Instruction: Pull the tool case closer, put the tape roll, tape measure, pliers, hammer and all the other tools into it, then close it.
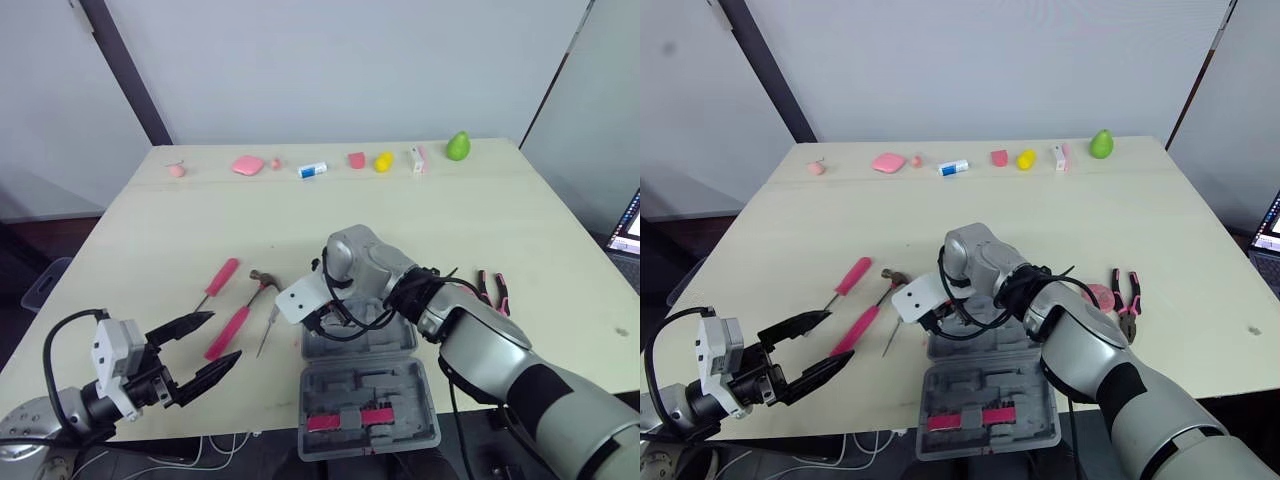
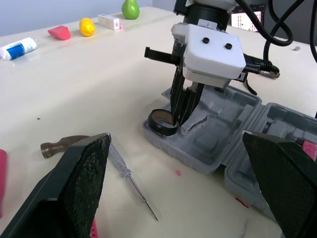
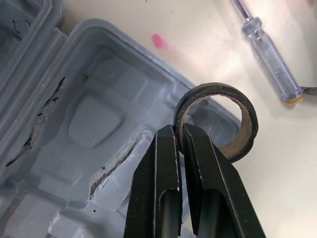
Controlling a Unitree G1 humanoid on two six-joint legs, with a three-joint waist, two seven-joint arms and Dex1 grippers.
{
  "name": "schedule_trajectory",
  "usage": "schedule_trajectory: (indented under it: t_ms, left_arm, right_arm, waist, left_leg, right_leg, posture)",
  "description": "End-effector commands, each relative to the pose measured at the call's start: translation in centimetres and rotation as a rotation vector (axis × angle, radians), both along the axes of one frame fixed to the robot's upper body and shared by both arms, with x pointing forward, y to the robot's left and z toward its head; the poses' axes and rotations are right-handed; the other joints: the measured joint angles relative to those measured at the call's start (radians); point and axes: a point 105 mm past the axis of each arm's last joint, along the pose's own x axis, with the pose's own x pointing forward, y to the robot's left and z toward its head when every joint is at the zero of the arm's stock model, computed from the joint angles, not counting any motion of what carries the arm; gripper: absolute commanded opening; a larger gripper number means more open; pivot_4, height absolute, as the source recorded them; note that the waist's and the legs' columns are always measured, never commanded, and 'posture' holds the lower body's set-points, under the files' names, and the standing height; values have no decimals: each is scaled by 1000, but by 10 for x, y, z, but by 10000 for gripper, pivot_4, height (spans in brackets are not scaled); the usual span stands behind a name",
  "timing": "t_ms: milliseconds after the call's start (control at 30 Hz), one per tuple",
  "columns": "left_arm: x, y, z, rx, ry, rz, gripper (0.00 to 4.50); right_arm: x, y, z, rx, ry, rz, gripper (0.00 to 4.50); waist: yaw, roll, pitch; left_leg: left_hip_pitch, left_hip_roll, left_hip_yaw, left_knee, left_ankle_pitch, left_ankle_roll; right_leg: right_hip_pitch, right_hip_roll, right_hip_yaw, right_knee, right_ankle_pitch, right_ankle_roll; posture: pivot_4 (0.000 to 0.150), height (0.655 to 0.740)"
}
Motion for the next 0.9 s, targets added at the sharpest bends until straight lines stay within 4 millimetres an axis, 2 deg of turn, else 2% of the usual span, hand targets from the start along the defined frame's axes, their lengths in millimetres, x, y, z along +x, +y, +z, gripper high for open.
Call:
schedule_trajectory:
  t_ms: [33, 233, 300, 333, 367, 400, 433, 467, 500, 533, 567, 633, 833, 867, 900]
  left_arm:
    - [0, -1, 5, 16, -27, -14, 45000]
    - [0, 2, 4, 22, -21, -19, 45000]
    - [0, 2, 4, 23, -21, -22, 45000]
    - [0, 2, 4, 23, -21, -23, 45000]
    - [0, 2, 4, 22, -21, -24, 45000]
    - [0, 3, 3, 22, -20, -25, 45000]
    - [0, 3, 3, 23, -18, -27, 45000]
    - [0, 3, 2, 23, -17, -27, 45000]
    - [0, 3, 2, 24, -15, -28, 45000]
    - [0, 3, 2, 24, -14, -29, 45000]
    - [0, 3, 2, 24, -14, -30, 45000]
    - [0, 3, 1, 23, -13, -32, 45000]
    - [1, 1, 0, 20, -10, -42, 45000]
    - [2, 1, 0, 21, -9, -45, 45000]
    - [2, 1, 0, 21, -7, -49, 45000]
  right_arm:
    - [4, 3, 11, 11, -44, 15, 998]
    - [8, -1, 7, 6, -42, -8, 998]
    - [9, 0, 8, 13, -47, -10, 7013]
    - [9, 0, 9, 16, -48, -9, 14439]
    - [10, 0, 9, 19, -48, -9, 16412]
    - [10, 1, 10, 24, -48, -10, 21655]
    - [10, 1, 11, 30, -50, -10, 23501]
    - [10, 1, 12, 33, -51, -10, 27869]
    - [10, 1, 14, 37, -51, -11, 30309]
    - [11, 1, 16, 44, -51, -13, 37644]
    - [11, 2, 18, 49, -49, -15, 37644]
    - [11, 2, 23, 71, -43, -23, 44359]
    - [10, -1, 42, 266, 83, -128, 44359]
    - [11, -2, 44, 305, 104, -155, 39511]
    - [13, -2, 46, 345, 121, -184, 37239]
  waist:
    - [0, 0, 0]
    - [-1, 0, 0]
    - [-1, 0, 0]
    - [-1, 0, 0]
    - [-1, 0, 0]
    - [-1, 0, 0]
    - [-1, 0, 0]
    - [-1, 0, 0]
    - [-1, 0, 0]
    - [-1, 0, 0]
    - [-1, 0, 0]
    - [-1, 0, 0]
    - [0, 0, 0]
    - [-1, 0, 0]
    - [-1, 0, 0]
  left_leg:
    - [0, 0, 0, 0, 0, 0]
    - [0, 0, 0, 0, 0, 0]
    - [0, 0, 0, 0, 0, 0]
    - [0, 0, 0, 0, 0, 0]
    - [0, 0, 0, 0, 0, 0]
    - [0, 0, 0, 0, 0, 0]
    - [0, 0, 0, 0, 0, 0]
    - [0, 0, 0, 0, 0, 0]
    - [0, 0, 0, 0, 0, 0]
    - [0, 0, 0, 0, 0, 0]
    - [0, 0, 0, 0, 0, 0]
    - [0, 0, 0, 0, 0, 0]
    - [0, 0, 0, 0, 0, 0]
    - [-1, 0, -1, 0, 0, 0]
    - [0, 0, -1, 0, 0, 0]
  right_leg:
    - [0, 0, 0, 0, 0, 0]
    - [0, 0, 0, 0, 0, 0]
    - [0, 0, 0, 0, 0, 0]
    - [0, 0, 0, 0, 0, 0]
    - [0, 0, 0, 0, 0, 0]
    - [0, 0, 0, 0, 0, 0]
    - [0, 0, 0, 0, 0, 0]
    - [0, 0, 0, 0, 0, 0]
    - [0, 0, 0, 0, 0, 0]
    - [0, 0, 0, 0, 0, 0]
    - [0, 0, 0, 0, 0, 0]
    - [0, 0, 0, 0, 0, 0]
    - [0, 0, 0, 0, 0, 0]
    - [0, 0, -1, 0, 0, 0]
    - [0, 0, -1, 0, 0, 0]
  posture:
    - [1500, 7400]
    - [1500, 7400]
    - [1500, 7400]
    - [1500, 7400]
    - [1500, 7400]
    - [1500, 7400]
    - [1500, 7400]
    - [1500, 7400]
    - [1500, 7400]
    - [1500, 7400]
    - [1500, 7400]
    - [1500, 7400]
    - [1500, 7400]
    - [1500, 7400]
    - [1500, 7400]
